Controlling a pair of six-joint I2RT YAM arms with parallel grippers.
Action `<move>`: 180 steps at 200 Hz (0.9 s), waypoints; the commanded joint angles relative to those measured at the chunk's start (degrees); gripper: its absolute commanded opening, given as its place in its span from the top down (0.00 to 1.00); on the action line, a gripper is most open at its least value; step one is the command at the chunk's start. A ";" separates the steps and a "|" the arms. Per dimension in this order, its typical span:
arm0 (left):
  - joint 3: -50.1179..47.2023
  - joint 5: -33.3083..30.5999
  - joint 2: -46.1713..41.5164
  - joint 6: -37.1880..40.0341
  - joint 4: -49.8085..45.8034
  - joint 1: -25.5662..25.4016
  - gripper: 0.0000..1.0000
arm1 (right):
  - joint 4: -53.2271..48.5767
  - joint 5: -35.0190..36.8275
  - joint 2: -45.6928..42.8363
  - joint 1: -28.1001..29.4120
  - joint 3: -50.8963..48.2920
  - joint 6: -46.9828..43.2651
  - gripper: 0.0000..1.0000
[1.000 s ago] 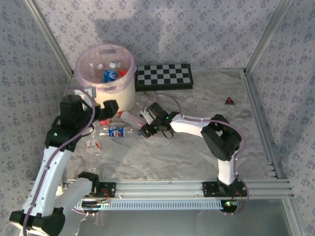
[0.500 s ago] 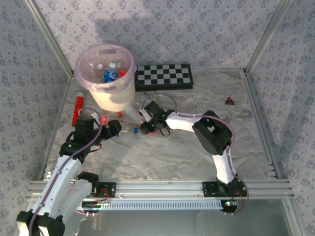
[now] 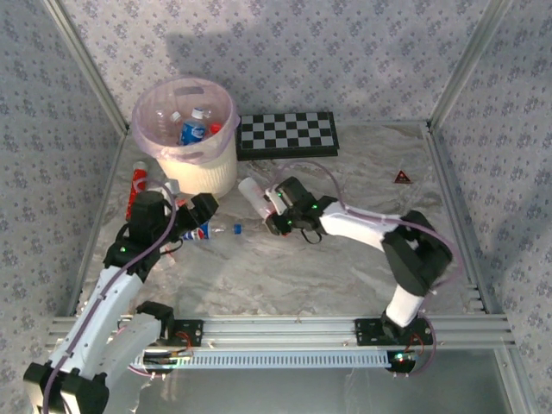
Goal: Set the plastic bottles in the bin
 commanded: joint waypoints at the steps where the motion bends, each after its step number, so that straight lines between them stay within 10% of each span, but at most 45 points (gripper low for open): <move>1: 1.12 3.53 1.73 -5.33 10.01 -2.29 0.06 | 2.96 -1.14 -8.54 -0.26 -6.75 1.77 0.67; 114: 5.97 -3.06 15.18 -6.44 20.51 -14.25 0.01 | 16.88 2.28 -24.47 11.69 -17.88 4.63 0.70; 180: 5.53 -3.33 16.17 -6.84 22.22 -14.42 0.38 | 15.80 2.75 -23.58 11.54 -17.53 4.13 0.70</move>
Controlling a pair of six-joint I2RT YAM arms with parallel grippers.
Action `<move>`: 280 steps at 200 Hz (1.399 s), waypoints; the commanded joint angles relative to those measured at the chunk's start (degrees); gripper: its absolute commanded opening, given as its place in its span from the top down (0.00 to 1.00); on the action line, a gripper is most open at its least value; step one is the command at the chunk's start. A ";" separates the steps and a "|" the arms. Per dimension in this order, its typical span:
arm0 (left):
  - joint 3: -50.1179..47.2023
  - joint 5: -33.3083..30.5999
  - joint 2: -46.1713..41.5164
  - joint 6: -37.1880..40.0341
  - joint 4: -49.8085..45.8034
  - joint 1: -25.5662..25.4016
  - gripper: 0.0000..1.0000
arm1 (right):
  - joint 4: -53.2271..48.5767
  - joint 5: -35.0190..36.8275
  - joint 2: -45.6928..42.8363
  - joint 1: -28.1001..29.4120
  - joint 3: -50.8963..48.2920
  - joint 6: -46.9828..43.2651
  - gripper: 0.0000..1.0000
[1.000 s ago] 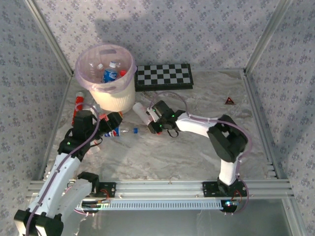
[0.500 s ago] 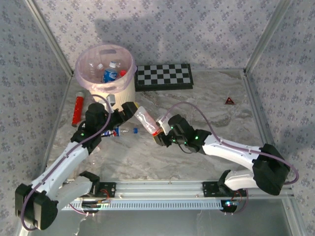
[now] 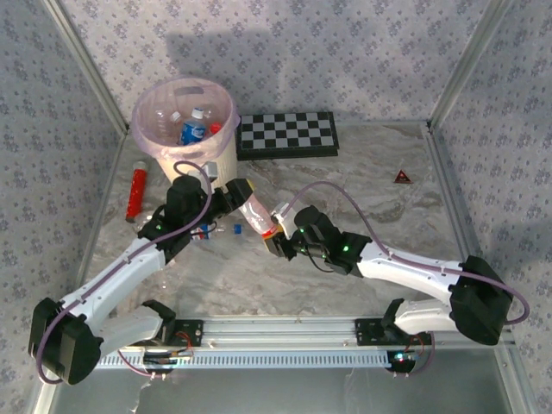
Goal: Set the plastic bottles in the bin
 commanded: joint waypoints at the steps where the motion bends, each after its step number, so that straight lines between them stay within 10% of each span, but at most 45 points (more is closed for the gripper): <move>1: 1.95 -0.62 0.67 0.90 1.47 -0.28 0.39 | 0.69 1.02 -0.09 0.18 0.23 0.46 0.70; 53: 6.36 -1.00 2.70 3.83 -1.57 -0.28 0.58 | -3.30 1.18 0.34 -0.17 1.98 1.10 0.54; 95: 16.87 -2.29 4.47 11.64 -8.24 0.95 0.63 | -8.28 2.11 -4.08 -0.91 2.85 1.84 0.00; 183: 48.64 0.10 16.32 20.99 -3.59 21.37 0.90 | -16.86 4.10 -12.28 -6.18 -0.03 4.23 0.00; 280: 64.11 -13.74 36.03 38.91 -2.49 26.34 1.00 | -19.11 5.59 -16.64 -6.57 -2.90 4.83 0.00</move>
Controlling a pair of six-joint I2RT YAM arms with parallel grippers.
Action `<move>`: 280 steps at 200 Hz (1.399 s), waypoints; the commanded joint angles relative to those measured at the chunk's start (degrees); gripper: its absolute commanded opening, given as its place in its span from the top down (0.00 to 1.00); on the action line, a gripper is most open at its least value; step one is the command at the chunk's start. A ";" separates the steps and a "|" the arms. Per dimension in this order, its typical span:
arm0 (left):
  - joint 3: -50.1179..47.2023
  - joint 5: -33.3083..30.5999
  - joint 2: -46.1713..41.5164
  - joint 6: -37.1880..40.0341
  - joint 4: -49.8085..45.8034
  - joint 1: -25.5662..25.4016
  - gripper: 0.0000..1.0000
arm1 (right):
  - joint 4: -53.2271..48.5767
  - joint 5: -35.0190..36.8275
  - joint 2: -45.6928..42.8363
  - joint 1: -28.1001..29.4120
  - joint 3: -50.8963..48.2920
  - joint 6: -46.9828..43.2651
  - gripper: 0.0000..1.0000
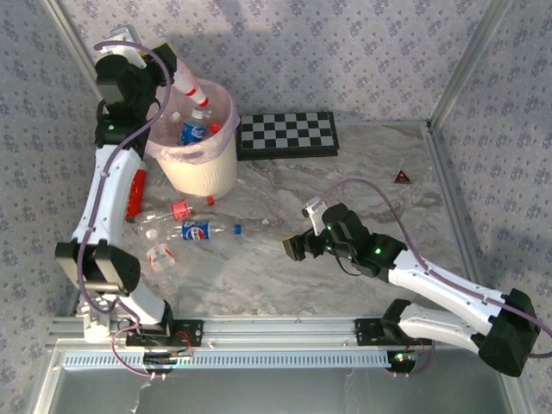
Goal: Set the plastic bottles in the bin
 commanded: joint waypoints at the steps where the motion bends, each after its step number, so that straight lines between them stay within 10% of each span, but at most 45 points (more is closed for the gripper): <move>1: 3.84 -1.64 3.80 5.74 1.69 0.31 1.00 | -1.31 1.27 -1.98 -0.46 -1.65 1.18 0.00; 76: 8.14 3.65 13.11 18.94 -9.32 -3.73 1.00 | -2.02 1.62 -4.36 -0.77 -3.63 1.73 0.00; 170: -8.53 1.30 14.37 23.02 -6.48 -7.33 1.00 | -2.26 2.15 -4.31 -1.15 -3.50 1.47 0.00; 243: -2.23 4.84 12.02 21.72 -13.44 -7.34 0.47 | -2.23 2.17 -1.19 -1.20 -2.21 -0.01 0.00; 280: 9.47 5.93 11.23 21.32 -23.84 -7.36 0.37 | -0.25 -3.15 -1.89 -2.39 -1.97 -0.41 0.00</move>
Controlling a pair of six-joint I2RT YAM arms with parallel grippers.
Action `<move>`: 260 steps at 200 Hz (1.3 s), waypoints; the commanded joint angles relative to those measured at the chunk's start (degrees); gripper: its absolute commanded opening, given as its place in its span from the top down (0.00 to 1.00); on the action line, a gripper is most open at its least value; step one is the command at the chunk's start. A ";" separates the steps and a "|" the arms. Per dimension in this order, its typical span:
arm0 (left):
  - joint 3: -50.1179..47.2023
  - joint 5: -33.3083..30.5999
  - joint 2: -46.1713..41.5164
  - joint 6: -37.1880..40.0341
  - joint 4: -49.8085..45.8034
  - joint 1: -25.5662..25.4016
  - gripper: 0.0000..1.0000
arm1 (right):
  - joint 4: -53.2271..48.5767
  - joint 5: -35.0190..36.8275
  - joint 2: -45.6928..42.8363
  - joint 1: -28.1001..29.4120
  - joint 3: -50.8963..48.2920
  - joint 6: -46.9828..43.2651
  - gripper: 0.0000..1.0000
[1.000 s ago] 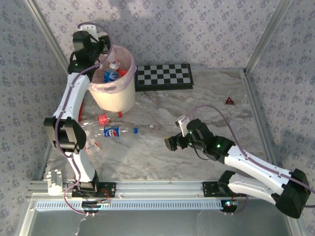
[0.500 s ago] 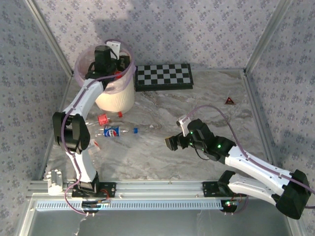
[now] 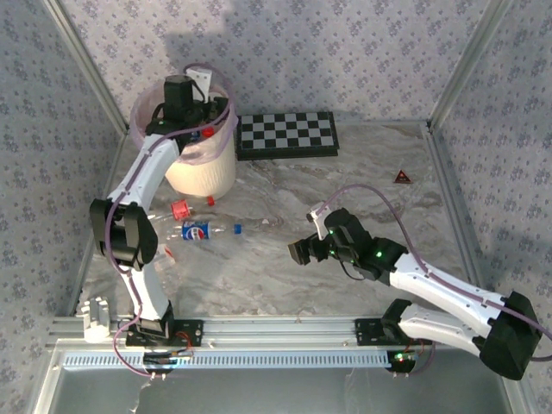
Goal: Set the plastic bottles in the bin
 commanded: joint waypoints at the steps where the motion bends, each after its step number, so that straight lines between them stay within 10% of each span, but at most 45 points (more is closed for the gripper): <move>1: 9.22 1.36 -1.69 0.86 -9.28 0.35 0.37 | 0.60 -3.61 -0.84 -1.10 1.28 -0.96 0.00; 80: 14.21 -0.66 -10.84 -3.24 -19.55 0.32 0.29 | 3.97 -11.12 -0.47 -3.87 0.85 0.22 0.00; 177: -31.36 2.50 -48.30 -23.13 -20.12 0.10 0.26 | 1.82 -16.77 21.13 -0.14 13.45 -21.48 0.00; 260: -54.26 15.23 -59.74 -37.81 -17.57 6.19 0.18 | 2.56 -13.49 48.09 6.53 36.10 -35.92 0.05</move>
